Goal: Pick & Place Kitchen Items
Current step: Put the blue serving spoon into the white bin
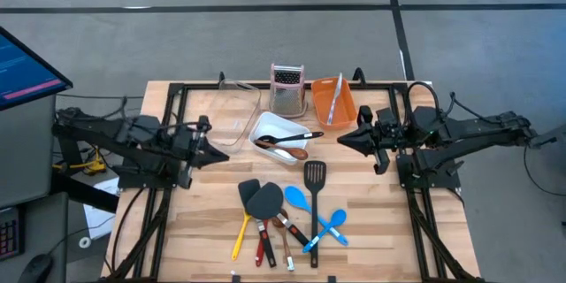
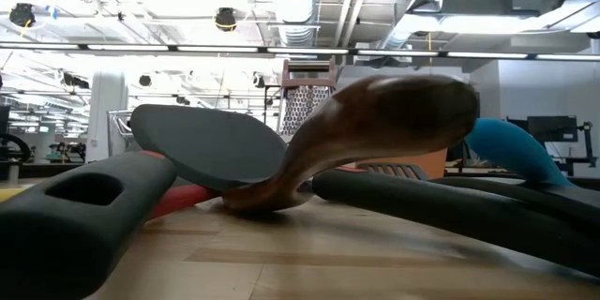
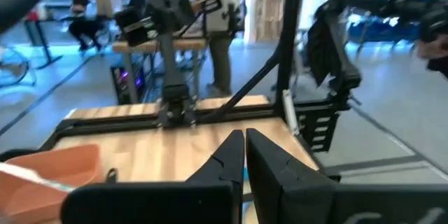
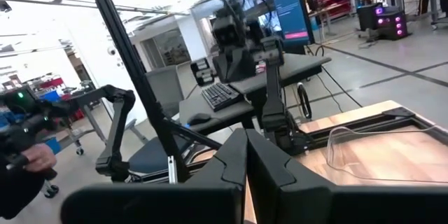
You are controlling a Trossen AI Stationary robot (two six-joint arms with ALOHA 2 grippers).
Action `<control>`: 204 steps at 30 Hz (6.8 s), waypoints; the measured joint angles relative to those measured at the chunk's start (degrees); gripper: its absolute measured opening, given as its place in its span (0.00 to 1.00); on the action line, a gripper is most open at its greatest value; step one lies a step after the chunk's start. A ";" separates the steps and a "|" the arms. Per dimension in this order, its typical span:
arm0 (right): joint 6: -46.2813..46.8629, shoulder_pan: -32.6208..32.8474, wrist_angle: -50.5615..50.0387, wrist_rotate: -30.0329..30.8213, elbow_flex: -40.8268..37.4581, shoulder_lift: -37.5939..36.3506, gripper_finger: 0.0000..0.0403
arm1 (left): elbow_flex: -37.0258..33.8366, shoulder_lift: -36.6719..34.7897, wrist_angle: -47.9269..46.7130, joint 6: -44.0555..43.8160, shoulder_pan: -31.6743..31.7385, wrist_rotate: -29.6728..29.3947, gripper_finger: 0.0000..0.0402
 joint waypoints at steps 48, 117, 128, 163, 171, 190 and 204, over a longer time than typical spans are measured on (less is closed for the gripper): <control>-14.61 8.12 -38.84 4.57 23.85 20.04 0.00 | -6.81 2.02 6.30 -12.25 0.02 -3.01 0.00; -14.34 21.93 -53.61 -3.04 34.86 59.36 0.32 | -6.77 2.00 6.14 -12.07 0.02 -3.00 0.00; -11.99 21.93 -52.74 -3.16 34.38 62.41 0.31 | -6.77 2.00 6.10 -12.20 0.01 -3.00 0.00; -8.74 23.33 -46.32 -4.70 31.19 64.26 0.30 | -6.77 2.02 6.03 -12.24 0.00 -3.11 0.00; -8.74 23.35 -46.33 -4.70 31.19 64.26 0.30 | -6.77 2.00 6.03 -12.25 0.01 -3.02 0.00; -7.82 23.35 -43.03 -4.56 26.88 64.19 0.29 | -6.77 2.01 5.99 -12.27 0.01 -3.03 0.00; -7.66 23.48 -42.24 -4.61 27.05 64.19 0.06 | -6.79 2.00 5.97 -12.27 0.02 -3.05 0.00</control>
